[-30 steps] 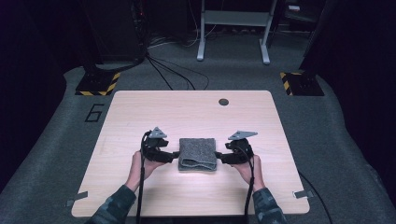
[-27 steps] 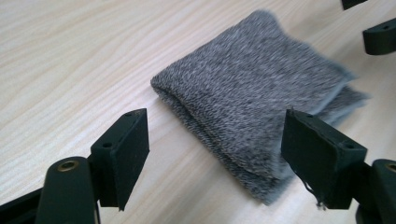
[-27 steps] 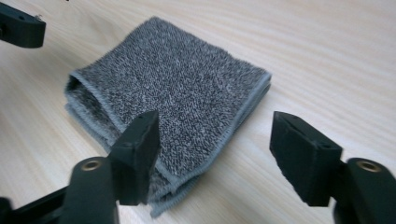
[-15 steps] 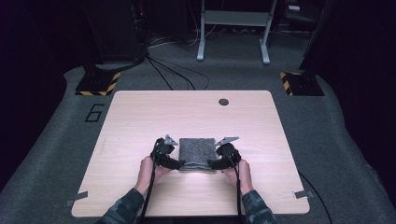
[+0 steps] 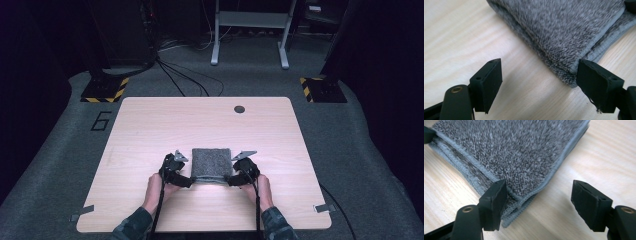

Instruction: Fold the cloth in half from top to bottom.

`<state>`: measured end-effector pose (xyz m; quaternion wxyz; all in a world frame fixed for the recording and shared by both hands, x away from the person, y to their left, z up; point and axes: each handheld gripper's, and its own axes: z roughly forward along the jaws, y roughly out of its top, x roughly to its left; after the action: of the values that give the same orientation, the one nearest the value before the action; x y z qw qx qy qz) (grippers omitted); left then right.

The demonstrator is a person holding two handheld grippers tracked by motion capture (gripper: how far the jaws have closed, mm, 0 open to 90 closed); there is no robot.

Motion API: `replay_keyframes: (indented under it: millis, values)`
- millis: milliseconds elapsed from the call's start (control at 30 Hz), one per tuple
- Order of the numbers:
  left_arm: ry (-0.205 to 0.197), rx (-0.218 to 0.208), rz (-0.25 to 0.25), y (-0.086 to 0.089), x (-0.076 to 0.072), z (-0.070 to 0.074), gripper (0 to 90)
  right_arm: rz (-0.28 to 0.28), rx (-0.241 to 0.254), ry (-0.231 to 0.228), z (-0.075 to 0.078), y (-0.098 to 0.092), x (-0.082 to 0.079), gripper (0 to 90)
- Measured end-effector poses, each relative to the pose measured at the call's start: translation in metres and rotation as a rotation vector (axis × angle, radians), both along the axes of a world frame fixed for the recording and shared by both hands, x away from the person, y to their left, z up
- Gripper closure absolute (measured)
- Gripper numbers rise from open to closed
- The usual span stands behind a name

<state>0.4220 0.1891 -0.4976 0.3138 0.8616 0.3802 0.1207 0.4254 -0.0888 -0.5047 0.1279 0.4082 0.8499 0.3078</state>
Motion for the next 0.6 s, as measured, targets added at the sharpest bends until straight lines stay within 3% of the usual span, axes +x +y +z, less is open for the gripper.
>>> replay_keyframes:
  millis: [67, 200, 433, 467, 567, 600]
  values:
    - [-0.032, -0.031, 0.031, 0.004, 0.005, 0.012, 20.4, -0.004, 0.029, -0.010, 0.008, -0.006, 0.003, 28.2]
    - [-0.044, -0.039, 0.056, 0.007, 0.019, 0.020, 20.2, -0.034, 0.050, -0.033, 0.019, -0.011, 0.011, 27.7]
    - [-0.030, -0.043, 0.109, 0.018, 0.031, 0.013, 17.8, -0.079, 0.052, -0.032, 0.018, -0.021, 0.019, 26.3]
    - [-0.030, -0.051, 0.134, 0.029, 0.031, 0.013, 15.8, -0.122, 0.059, -0.038, 0.018, -0.036, 0.019, 24.7]
    - [-0.042, -0.046, 0.162, 0.043, 0.027, 0.014, 14.7, -0.148, 0.066, -0.057, 0.018, -0.052, 0.017, 23.9]
    - [-0.056, -0.052, 0.186, 0.057, 0.022, 0.016, 14.2, -0.192, 0.066, -0.061, 0.018, -0.070, 0.014, 21.5]
